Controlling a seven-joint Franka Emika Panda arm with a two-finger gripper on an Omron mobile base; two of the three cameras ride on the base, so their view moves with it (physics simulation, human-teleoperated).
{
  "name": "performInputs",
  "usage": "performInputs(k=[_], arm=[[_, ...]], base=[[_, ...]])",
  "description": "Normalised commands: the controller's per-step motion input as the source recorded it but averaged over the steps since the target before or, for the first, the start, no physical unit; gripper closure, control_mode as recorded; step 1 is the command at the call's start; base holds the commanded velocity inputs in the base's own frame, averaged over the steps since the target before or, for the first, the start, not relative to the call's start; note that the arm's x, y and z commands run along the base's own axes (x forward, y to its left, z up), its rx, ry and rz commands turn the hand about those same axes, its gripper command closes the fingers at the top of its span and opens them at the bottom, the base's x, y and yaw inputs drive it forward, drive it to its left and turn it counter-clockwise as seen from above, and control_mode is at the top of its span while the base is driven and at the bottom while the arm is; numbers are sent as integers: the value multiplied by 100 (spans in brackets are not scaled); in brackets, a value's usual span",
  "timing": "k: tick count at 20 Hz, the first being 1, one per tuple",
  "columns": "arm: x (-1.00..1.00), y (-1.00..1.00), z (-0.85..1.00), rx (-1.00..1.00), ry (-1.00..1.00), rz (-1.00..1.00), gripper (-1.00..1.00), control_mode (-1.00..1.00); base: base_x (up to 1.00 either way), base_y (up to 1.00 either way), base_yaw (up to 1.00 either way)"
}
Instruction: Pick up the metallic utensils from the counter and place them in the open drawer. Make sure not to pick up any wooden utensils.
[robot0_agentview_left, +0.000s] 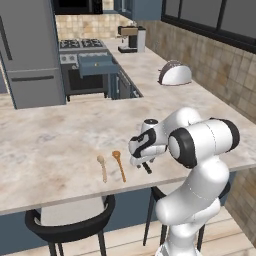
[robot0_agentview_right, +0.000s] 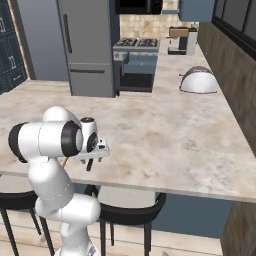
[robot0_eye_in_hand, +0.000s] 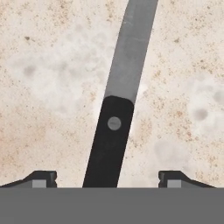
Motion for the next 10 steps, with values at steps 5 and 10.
performInputs(k=[5, 10], arm=[[0, 0, -21, 0, 0, 0, 100, -100], [0, 0, -10, 0, 0, 0, 100, -100]], base=[[0, 0, 0], [0, 0, 0]])
